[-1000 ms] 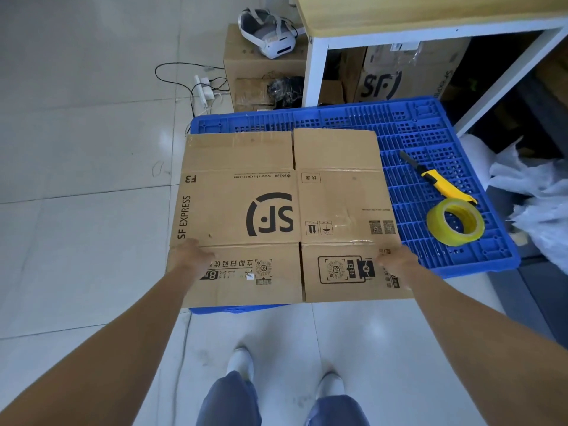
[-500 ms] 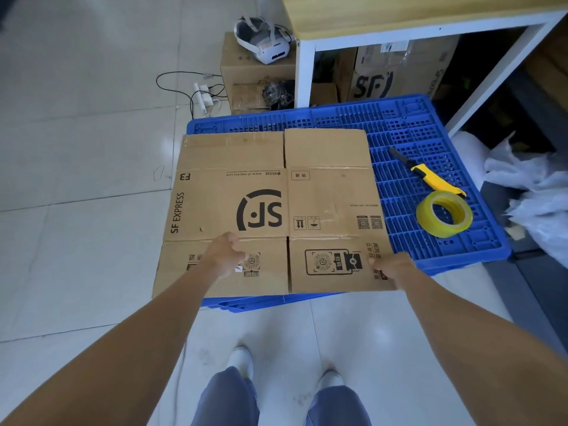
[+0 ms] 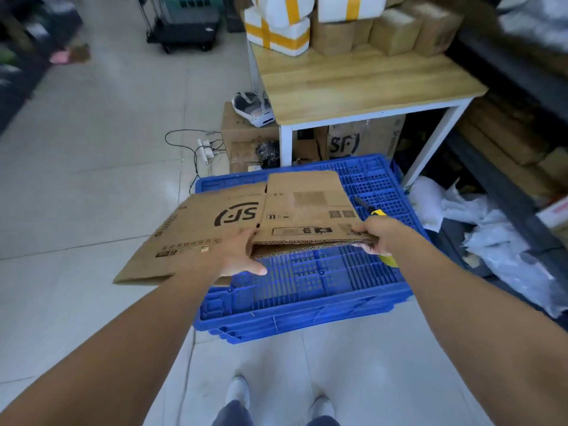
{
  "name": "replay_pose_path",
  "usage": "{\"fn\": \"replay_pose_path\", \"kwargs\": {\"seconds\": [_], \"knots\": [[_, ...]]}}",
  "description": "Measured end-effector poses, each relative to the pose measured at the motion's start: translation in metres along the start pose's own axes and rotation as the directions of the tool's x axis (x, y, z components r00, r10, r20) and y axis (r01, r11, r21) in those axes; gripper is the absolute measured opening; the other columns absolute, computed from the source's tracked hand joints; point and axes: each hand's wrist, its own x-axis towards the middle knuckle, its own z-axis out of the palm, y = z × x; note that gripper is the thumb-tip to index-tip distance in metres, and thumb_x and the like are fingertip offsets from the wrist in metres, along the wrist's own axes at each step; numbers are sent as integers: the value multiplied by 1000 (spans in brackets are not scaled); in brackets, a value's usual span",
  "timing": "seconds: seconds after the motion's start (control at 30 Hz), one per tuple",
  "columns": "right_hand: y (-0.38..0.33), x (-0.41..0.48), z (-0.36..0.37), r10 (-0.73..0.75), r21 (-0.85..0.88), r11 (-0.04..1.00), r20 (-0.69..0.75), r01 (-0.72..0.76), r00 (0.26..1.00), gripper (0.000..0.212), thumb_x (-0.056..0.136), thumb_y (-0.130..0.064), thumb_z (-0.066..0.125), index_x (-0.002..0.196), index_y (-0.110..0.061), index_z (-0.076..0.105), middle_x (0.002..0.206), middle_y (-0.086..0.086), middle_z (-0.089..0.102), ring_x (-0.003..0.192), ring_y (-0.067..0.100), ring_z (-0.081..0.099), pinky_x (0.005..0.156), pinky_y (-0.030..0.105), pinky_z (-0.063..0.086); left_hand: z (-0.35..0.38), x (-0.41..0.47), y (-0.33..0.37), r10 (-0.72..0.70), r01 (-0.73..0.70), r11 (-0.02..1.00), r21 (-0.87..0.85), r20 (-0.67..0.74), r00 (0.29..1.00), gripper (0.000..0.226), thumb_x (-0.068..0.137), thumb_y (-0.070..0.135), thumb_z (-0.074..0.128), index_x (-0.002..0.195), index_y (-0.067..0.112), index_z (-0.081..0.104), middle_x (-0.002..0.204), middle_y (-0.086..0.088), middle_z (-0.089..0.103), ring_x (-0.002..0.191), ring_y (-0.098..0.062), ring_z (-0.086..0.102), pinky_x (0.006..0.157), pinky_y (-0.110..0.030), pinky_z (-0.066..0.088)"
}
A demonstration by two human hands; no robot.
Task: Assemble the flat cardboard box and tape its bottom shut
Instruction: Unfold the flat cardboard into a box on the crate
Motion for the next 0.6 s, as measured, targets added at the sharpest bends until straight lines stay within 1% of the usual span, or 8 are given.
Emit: {"fn": "replay_pose_path", "kwargs": {"seconds": [0.1, 0.13, 0.27, 0.33, 0.43, 0.53, 0.57, 0.6], "knots": [[-33, -37, -22, -6, 19, 1000, 38, 6, 999, 19, 100, -8, 38, 108, -3, 54, 84, 12, 62, 59, 16, 62, 31, 17, 41, -41, -21, 26, 66, -41, 983, 177, -134, 989, 75, 81, 20, 69, 144, 29, 30, 121, -6, 57, 87, -22, 64, 73, -34, 51], [-43, -49, -29, -3, 26, 1000, 38, 2, 999, 20, 100, -8, 36, 108, -2, 53, 83, 12, 62, 55, 16, 64, 30, 16, 40, -52, -27, 33, 85, -44, 974, 224, -174, 981, 68, 84, 18, 65, 143, 29, 32, 122, -6, 57, 87, -22, 63, 71, -33, 51], [-70, -90, -54, -14, 20, 1000, 11, 14, 1000, 21, 102, -12, 31, 106, -1, 50, 78, 14, 64, 39, 15, 63, 31, 14, 40, -74, -44, 58, 111, -24, 946, 323, -253, 961, 42, 96, 23, 50, 137, 21, 45, 130, -8, 56, 110, -29, 55, 90, -42, 47], [-78, -104, -63, -30, 61, 998, 18, 29, 999, 23, 102, -15, 34, 112, 0, 48, 82, 16, 63, 52, 19, 66, 40, 19, 50, -76, -47, 70, 113, 2, 935, 356, -302, 947, 36, 97, 17, 45, 133, 18, 50, 127, -9, 60, 109, -30, 57, 87, -43, 49], [-91, -118, -72, -110, 92, 989, -61, 115, 992, 32, 97, -22, 50, 124, -5, 47, 103, 15, 57, 92, 29, 65, 70, 36, 58, -79, -49, 86, 108, 56, 911, 409, -366, 925, 39, 95, 6, 42, 130, 19, 52, 119, -10, 63, 102, -32, 59, 79, -41, 52], [-103, -119, -70, -364, -194, 925, -201, 327, 910, 54, 93, -36, 59, 135, -5, 46, 137, 13, 50, 122, 33, 51, 90, 39, 46, -82, -46, 96, 103, 88, 893, 440, -392, 914, 41, 93, 4, 40, 128, 22, 52, 114, -10, 64, 99, -32, 59, 74, -38, 48], [-107, -119, -67, -430, -272, 886, -181, 375, 885, 61, 90, -44, 59, 134, -2, 49, 138, 15, 52, 122, 35, 50, 91, 39, 43, -84, -44, 98, 99, 89, 892, 442, -386, 917, 42, 93, 5, 39, 128, 23, 52, 113, -11, 64, 99, -32, 59, 74, -39, 48], [-110, -118, -64, -476, -348, 843, -125, 411, 870, 63, 88, -52, 58, 125, -1, 57, 125, 18, 60, 113, 37, 56, 89, 40, 42, -87, -42, 99, 99, 84, 895, 438, -379, 920, 42, 93, 5, 39, 129, 24, 52, 114, -11, 64, 99, -32, 59, 76, -39, 49]]}}
